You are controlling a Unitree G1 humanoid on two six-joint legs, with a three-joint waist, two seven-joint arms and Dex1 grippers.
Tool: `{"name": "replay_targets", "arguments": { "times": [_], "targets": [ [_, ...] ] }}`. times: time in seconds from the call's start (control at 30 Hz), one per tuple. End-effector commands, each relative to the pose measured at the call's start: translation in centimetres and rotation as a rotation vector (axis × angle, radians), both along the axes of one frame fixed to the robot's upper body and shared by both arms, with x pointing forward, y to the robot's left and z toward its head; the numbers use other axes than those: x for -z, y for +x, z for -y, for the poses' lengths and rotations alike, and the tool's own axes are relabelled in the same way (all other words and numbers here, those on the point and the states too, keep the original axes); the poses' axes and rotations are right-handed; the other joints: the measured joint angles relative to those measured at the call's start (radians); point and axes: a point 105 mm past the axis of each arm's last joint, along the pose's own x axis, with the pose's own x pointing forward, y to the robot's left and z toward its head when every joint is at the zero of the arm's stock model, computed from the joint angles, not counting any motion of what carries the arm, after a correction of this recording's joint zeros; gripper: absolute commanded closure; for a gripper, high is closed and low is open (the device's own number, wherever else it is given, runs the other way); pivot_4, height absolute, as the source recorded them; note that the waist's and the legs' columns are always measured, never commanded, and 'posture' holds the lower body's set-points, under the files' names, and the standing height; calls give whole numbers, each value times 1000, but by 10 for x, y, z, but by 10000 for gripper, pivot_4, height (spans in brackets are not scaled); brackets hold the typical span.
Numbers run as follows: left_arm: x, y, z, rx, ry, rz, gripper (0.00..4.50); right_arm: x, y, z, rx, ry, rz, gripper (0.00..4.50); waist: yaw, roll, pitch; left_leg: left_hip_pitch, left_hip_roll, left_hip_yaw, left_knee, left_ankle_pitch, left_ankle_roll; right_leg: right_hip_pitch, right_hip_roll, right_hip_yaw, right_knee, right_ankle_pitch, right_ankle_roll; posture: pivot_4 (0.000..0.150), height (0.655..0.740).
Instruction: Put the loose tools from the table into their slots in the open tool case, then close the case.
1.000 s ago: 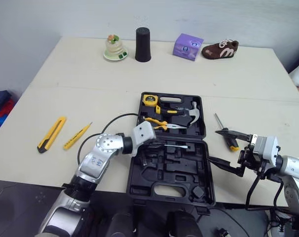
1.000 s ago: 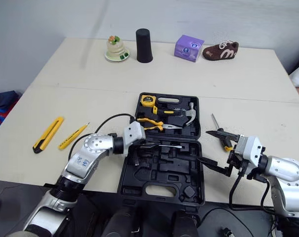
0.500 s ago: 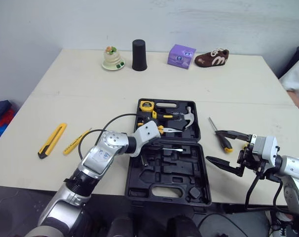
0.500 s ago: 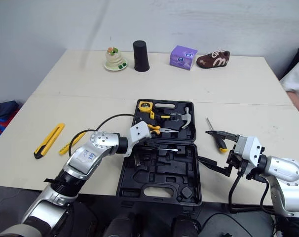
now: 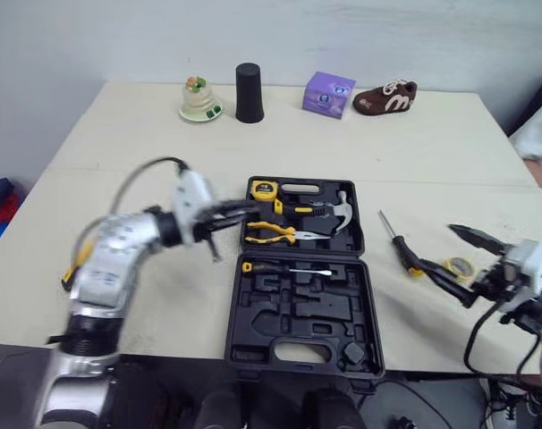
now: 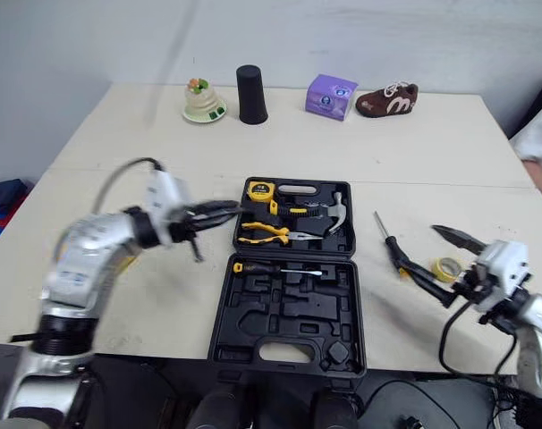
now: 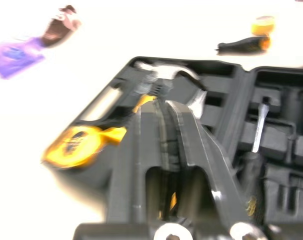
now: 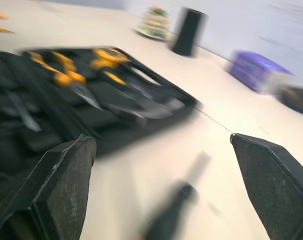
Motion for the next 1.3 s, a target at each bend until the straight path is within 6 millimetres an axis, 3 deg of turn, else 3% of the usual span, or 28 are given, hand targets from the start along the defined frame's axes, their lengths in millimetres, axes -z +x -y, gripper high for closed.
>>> {"name": "replay_targets", "arguments": {
  "times": [0.03, 0.1, 0.23, 0.3, 0.4, 0.53, 0.63, 0.7, 0.83, 0.93, 1.03, 1.13, 1.17, 1.23, 1.27, 1.3],
  "targets": [
    [0, -9, -40, -93, 17, -29, 27121, -7, -11, 42, 164, -37, 65, 0, -3, 1, 1, 0, 0, 1, 0, -1, 0, 0, 0, 0, -1, 0, 0, 1500, 7400],
    [2, -8, -80, -245, 18, -29, 18053, -4, -18, 71, 286, -44, 76, 0, -5, 0, 3, 0, -1, 1, 0, -1, 1, 0, 0, 0, -2, 0, 0, 1500, 7400],
    [-8, -23, -193, -688, -73, 58, 694, 9, -51, 130, 562, -39, 64, 0, -5, 0, 7, 0, 1, 1, 0, -3, 1, 0, -2, 1, -7, 0, 0, 1500, 7400],
    [-6, -40, -231, -847, -89, 52, 694, 16, -66, 144, 637, -60, 50, 0, -7, 0, 7, 1, 2, 1, -1, -5, -1, -1, -3, 1, -7, 0, 0, 1500, 7400],
    [0, -63, -269, -1009, -122, 63, 694, 19, -79, 156, 715, -116, 67, 0, -9, 1, 8, 2, 2, 2, -3, -6, -3, -1, -3, 1, -7, -1, -1, 1500, 7400],
    [23, -109, -338, -1353, -133, 54, 694, 27, -103, 185, 926, -69, 80, 0, -26, 1, 8, 2, 1, 3, -3, -7, -5, -1, -6, 2, -6, 0, 0, 1500, 7400],
    [29, -136, -368, -1509, -222, 68, 694, 38, -119, 197, 1011, -50, 35, 0, -30, 1, 8, 3, 2, 3, -6, -10, -4, -2, -6, 1, -6, -1, -1, 1500, 7400],
    [31, -142, -372, -1525, -222, 76, 694, 40, -125, 201, 1040, -32, 27, 0, -30, 0, 8, 3, 1, 3, -8, -10, -4, -3, -7, 1, -6, -1, -1, 1500, 7400],
    [32, -136, -365, -1487, -253, 85, 694, 41, -125, 202, 1047, -14, 31, 0, -29, 0, 8, 4, 0, 3, -8, -9, -4, -3, -9, 1, -5, -1, -1, 1500, 7400],
    [26, -112, -341, -1383, -225, 119, 694, 48, -96, 181, 928, 30, 19, 0, -30, 0, 8, 4, 0, 3, -9, -8, -5, -4, -9, 2, -4, -1, -1, 1500, 7400],
    [12, -87, -310, -1232, -259, 152, 694, 39, -67, 153, 773, 62, 73, 0, -30, 0, 8, 4, 1, 3, -10, -7, -6, -5, -9, 2, -3, -1, -1, 1500, 7400],
    [0, -63, -266, -1018, -269, 130, 694, 28, -43, 123, 641, 100, 79, 0, -29, 0, 8, 2, 0, 4, -13, -3, -11, -9, -9, 2, -2, -1, -1, 1500, 7400],
    [-7, -56, -247, -933, -272, 120, 694, 24, -34, 116, 627, 129, 54, 0, -29, 0, 8, 2, -1, 5, -15, -2, -10, -10, -9, 2, -2, -1, -1, 1500, 7400],
    [-13, -50, -228, -852, -276, 105, 694, 20, -26, 110, 627, 159, 13, 0, -28, 0, 8, -1, -1, 7, -16, 1, -6, -15, -9, 1, 3, -1, -1, 1500, 7400],
    [-16, -47, -219, -810, -268, 97, 694, 14, -23, 102, 590, 168, 23, 0, -28, 0, 8, -2, -1, 7, -16, 1, -6, -15, -9, 1, 3, -1, -1, 1500, 7400],
    [-22, -40, -195, -702, -231, 79, 694, 1, -15, 83, 489, 156, 34, 0, -27, 0, 8, -2, -1, 7, -16, 1, -6, -15, -9, 1, 3, -1, -1, 1500, 7400]
  ]
}}
